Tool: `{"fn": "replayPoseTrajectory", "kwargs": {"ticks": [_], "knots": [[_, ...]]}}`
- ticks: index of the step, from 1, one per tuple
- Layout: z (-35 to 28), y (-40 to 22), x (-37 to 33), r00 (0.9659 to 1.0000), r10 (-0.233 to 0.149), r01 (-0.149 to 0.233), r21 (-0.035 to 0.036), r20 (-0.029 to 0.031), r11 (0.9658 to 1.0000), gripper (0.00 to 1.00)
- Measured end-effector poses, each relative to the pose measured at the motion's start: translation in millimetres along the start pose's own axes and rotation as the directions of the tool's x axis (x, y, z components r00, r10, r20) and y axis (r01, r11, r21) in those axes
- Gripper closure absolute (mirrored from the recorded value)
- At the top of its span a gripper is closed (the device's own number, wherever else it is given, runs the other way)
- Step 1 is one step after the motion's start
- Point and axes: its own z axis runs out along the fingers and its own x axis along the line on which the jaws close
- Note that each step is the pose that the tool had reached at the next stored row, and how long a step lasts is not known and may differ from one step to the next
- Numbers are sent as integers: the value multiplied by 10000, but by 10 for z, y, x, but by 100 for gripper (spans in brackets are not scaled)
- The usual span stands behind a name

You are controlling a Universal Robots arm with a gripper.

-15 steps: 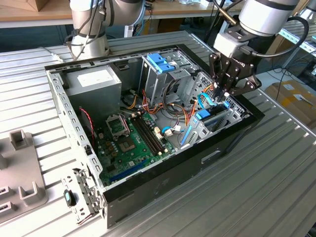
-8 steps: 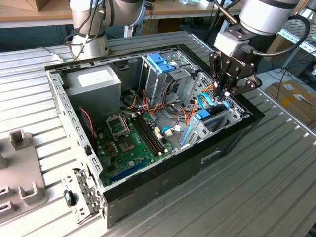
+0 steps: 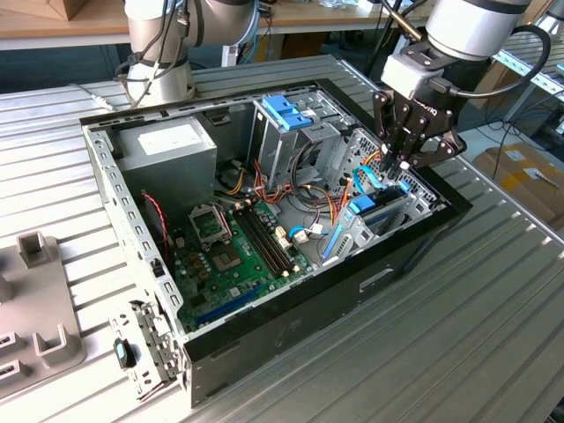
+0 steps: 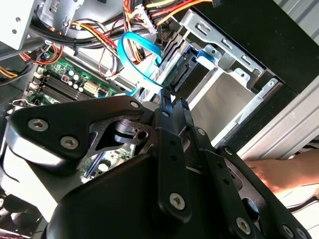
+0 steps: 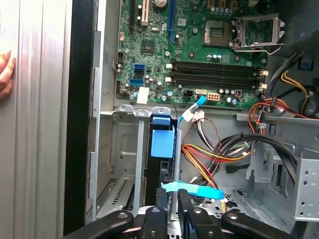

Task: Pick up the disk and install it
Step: 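Insert the first disk wire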

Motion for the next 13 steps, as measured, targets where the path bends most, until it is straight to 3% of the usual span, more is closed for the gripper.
{"fn": "replayPoseTrajectory", "kwargs": {"ticks": [4, 6, 10, 13], "knots": [[1, -27, -12, 10000, -52, 52, 1, 2, 10000, 76], [1, -33, -12, 9992, -393, 393, 10, 20, 9992, 76], [1, -37, -11, 9976, -695, 695, 19, 35, 9976, 76], [2, -42, -11, 9939, -1100, 1100, 31, 56, 9939, 76]]}}
